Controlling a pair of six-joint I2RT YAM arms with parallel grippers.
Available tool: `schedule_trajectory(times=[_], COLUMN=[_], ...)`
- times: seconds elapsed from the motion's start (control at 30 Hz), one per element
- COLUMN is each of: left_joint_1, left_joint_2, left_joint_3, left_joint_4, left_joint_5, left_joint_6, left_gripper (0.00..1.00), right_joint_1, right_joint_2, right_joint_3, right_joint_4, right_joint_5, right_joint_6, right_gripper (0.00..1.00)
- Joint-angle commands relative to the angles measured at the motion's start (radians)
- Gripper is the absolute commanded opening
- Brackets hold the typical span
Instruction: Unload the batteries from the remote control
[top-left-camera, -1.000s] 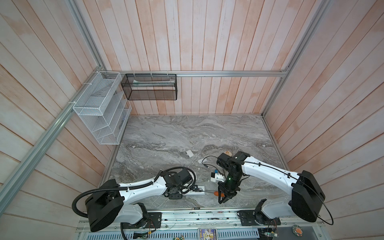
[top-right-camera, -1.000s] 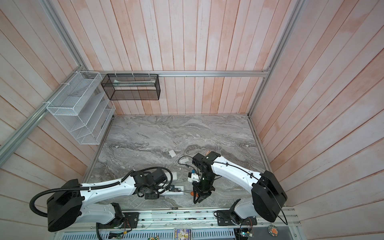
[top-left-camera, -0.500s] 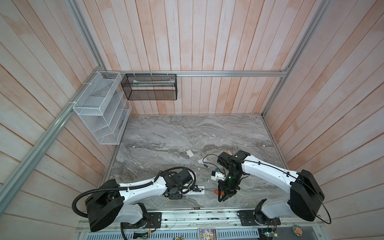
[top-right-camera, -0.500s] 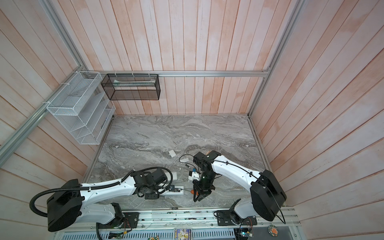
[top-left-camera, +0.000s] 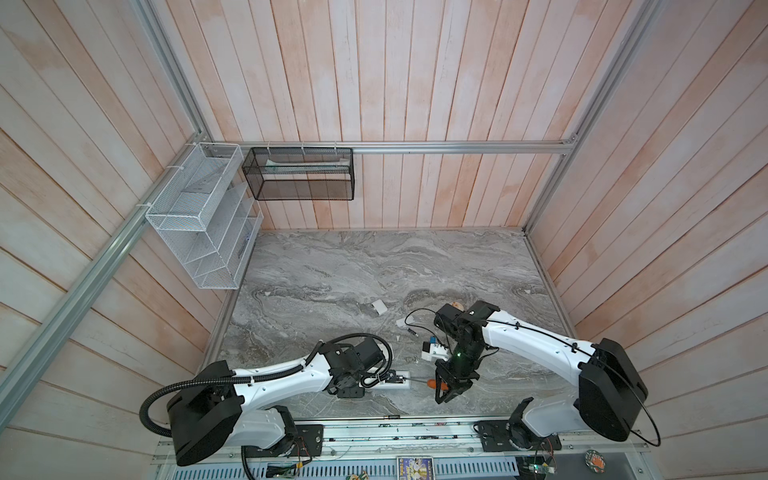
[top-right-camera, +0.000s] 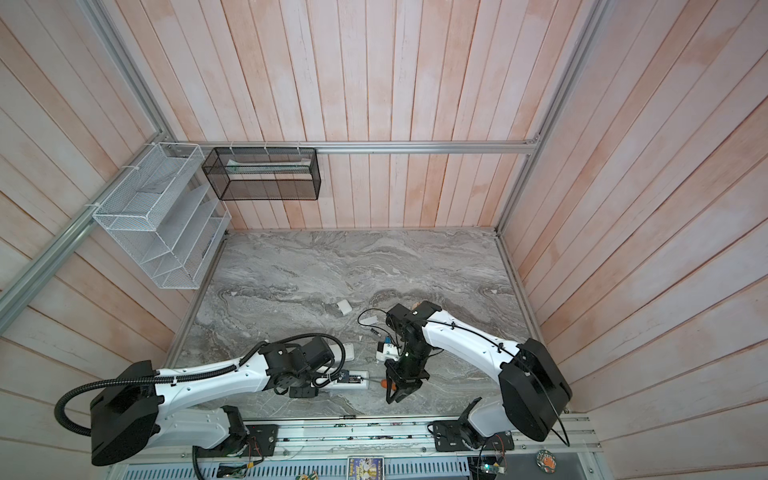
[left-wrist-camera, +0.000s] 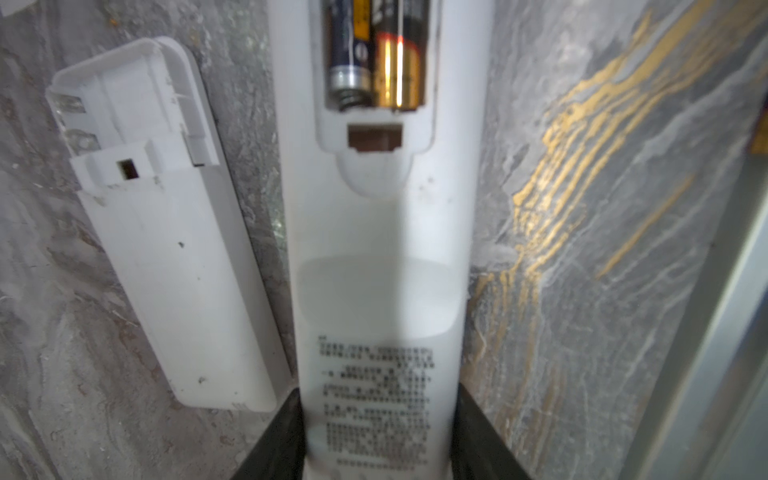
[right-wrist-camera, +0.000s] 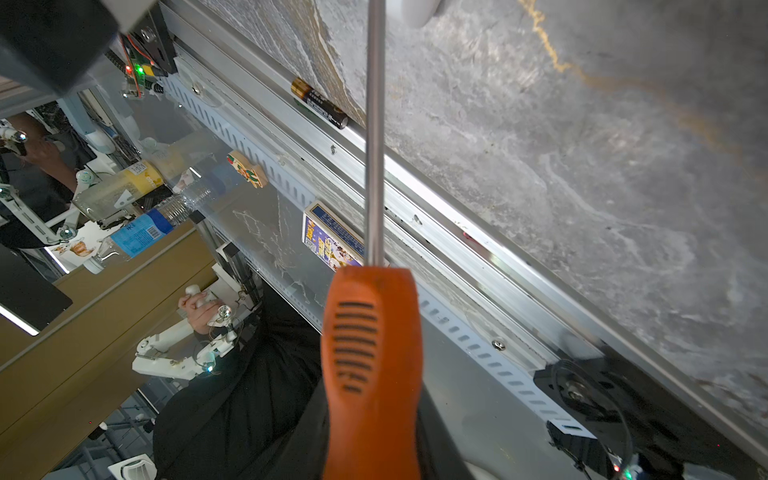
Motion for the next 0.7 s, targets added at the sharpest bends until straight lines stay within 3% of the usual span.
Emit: schedule_trajectory(times=[0.0, 0.3, 0.33, 0.43, 0.5, 0.67], left_joint_1=[-0.006, -0.006, -0.006, -0.005, 0.002, 0.039], left_joint_2=[-0.028, -0.020, -0.014, -0.010, -0.022, -0.084], left_joint_3=[-0.008, -0.018, -0.021, -0.014, -0.002, 0.066], left_joint_4=[0.026, 0.027, 0.029, 0.041, 0.041, 0.011], left_joint_5=[-0.003, 0.023, 0.024, 0.002, -0.012, -0.014], left_joint_6=[0.014, 0.014, 0.009, -0.017, -0.037, -0.076], left_gripper=[0.00, 0.03, 0.08, 0.47, 0.65, 0.72], right_joint_1=[0.010, 0.009, 0.010, 0.010, 0.010, 0.004], right_joint_2=[0.015, 0.013, 0.010, -0.010, -0.022, -0.047], right_joint_3=[-0.012, 0.009, 0.034, 0.093, 0.112, 0.144], right_joint_4=[0.003, 0.035, 0.029, 0.013, 0.002, 0.032], right_joint_5=[-0.032, -0.055, -0.049, -0.048, -0.049, -0.043], right_joint_6=[-0.002, 0.004, 0.006, 0.019, 0.020, 0.032], right_gripper=[0.00, 0.00, 0.00, 0.00, 0.00, 0.00])
